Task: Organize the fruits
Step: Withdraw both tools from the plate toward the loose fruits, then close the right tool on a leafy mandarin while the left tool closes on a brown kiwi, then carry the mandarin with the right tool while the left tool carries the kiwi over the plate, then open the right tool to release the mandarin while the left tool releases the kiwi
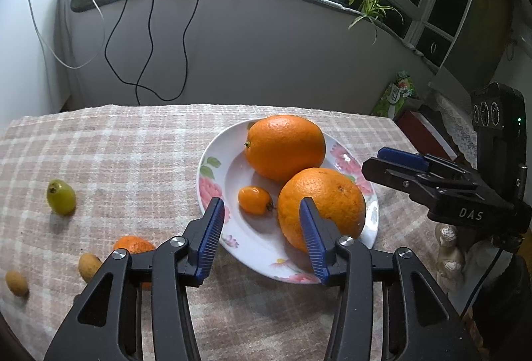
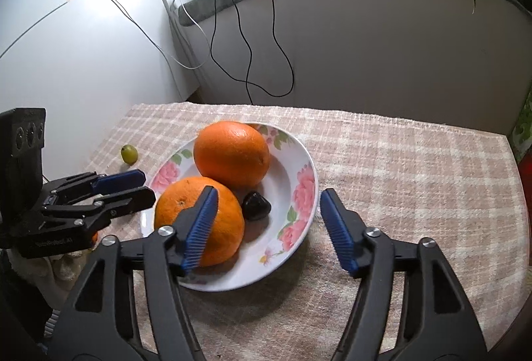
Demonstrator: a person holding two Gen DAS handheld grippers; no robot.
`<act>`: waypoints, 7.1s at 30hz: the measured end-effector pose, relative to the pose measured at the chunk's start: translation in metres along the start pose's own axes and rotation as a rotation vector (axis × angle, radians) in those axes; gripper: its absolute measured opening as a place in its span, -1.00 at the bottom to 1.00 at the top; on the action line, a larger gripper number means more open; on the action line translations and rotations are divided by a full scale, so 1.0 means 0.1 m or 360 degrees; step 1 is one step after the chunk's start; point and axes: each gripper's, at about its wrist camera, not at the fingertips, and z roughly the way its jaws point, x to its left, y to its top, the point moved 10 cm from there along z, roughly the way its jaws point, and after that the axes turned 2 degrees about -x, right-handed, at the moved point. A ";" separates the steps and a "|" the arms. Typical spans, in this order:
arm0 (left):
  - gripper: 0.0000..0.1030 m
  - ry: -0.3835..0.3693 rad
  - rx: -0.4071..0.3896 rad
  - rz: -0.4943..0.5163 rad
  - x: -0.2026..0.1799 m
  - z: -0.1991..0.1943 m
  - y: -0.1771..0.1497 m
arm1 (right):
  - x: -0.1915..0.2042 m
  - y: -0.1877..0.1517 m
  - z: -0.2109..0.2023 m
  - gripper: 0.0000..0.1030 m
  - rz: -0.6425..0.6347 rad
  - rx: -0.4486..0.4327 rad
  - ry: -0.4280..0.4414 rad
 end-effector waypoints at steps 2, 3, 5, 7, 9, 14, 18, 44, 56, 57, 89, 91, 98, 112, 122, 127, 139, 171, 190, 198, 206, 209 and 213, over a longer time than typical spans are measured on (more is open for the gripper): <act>-0.11 -0.0003 -0.0002 -0.0002 0.00 -0.02 -0.01 | 0.01 0.02 -0.02 0.50 0.0002 -0.0008 0.0001; -0.11 -0.0004 -0.0004 -0.0002 -0.01 -0.03 -0.01 | 0.02 0.02 -0.03 0.52 0.0006 -0.0013 0.0001; -0.11 -0.0005 -0.0007 0.0000 -0.01 -0.06 -0.01 | 0.02 0.03 -0.06 0.58 0.0016 -0.0020 0.0002; -0.11 -0.0004 -0.0013 -0.0002 -0.01 -0.07 -0.01 | 0.03 0.03 -0.07 0.62 0.0023 -0.0026 0.0001; -0.11 -0.0006 -0.0018 -0.0002 -0.01 -0.10 -0.01 | 0.03 0.03 -0.10 0.66 0.0030 -0.0033 0.0001; -0.05 -0.0006 -0.0031 0.0000 -0.03 -0.17 -0.01 | 0.06 0.03 -0.16 0.69 0.0039 -0.0041 0.0000; 0.03 -0.0010 -0.0047 -0.0003 -0.05 -0.24 -0.02 | 0.11 0.03 -0.23 0.74 0.0043 -0.0056 0.0008; 0.33 0.0172 -0.0176 -0.0131 0.66 -0.95 -0.18 | 0.84 -0.02 -0.46 0.83 -0.0045 -0.0101 0.0138; 0.33 0.0318 -0.0212 -0.0293 1.40 -1.28 -0.39 | 1.52 -0.15 -0.34 0.83 -0.0189 -0.0043 0.0289; 0.33 0.0329 -0.0212 -0.0304 1.46 -1.29 -0.41 | 1.57 -0.16 -0.32 0.83 -0.0200 -0.0037 0.0300; -0.22 0.0408 -0.0067 -0.0367 2.13 -0.98 -0.75 | 2.73 -0.88 0.56 0.06 -0.0482 0.0354 0.0470; -0.23 0.0409 -0.0062 -0.0369 2.15 -0.96 -0.76 | 2.74 -0.90 0.58 0.03 -0.0488 0.0369 0.0471; -0.38 0.0416 -0.0045 -0.0380 2.18 -0.91 -0.77 | 2.76 -0.96 0.65 -0.15 -0.0505 0.0416 0.0464; -0.53 0.0425 -0.0054 -0.0353 2.14 -0.92 -0.78 | 2.75 -0.96 0.62 -0.35 -0.0458 0.0407 0.0483; -0.53 0.0390 -0.0099 -0.0333 1.99 -1.02 -0.70 | 2.66 -0.85 0.44 -0.35 -0.0394 0.0336 0.0496; -0.53 0.0353 -0.0131 -0.0305 1.84 -1.05 -0.60 | 2.52 -0.76 0.31 -0.35 -0.0349 0.0287 0.0488; -0.53 0.0221 -0.0161 -0.0190 1.27 -0.97 -0.39 | 1.93 -0.52 -0.01 -0.35 -0.0196 0.0156 0.0421; -0.53 -0.0001 -0.0036 0.0078 0.04 -0.26 -0.17 | 0.26 -0.07 -0.39 -0.35 0.0141 -0.0039 0.0166; -0.53 0.0013 0.0008 0.0096 0.02 -0.02 -0.10 | -0.07 -0.01 0.04 -0.35 0.0260 0.0044 0.0168; -0.53 0.0017 0.0018 0.0097 0.03 0.02 -0.10 | -0.08 0.00 0.11 -0.35 0.0264 0.0058 0.0166; -0.52 0.0028 0.0023 0.0110 0.02 0.02 -0.09 | -0.05 0.01 0.14 -0.35 0.0252 0.0069 0.0166; -0.52 0.0033 0.0022 0.0113 0.02 0.02 -0.09 | -0.05 0.01 0.14 -0.34 0.0250 0.0070 0.0162; -0.52 0.0041 0.0024 0.0114 0.03 0.02 -0.09 | -0.07 0.02 0.13 -0.33 0.0261 0.0059 0.0164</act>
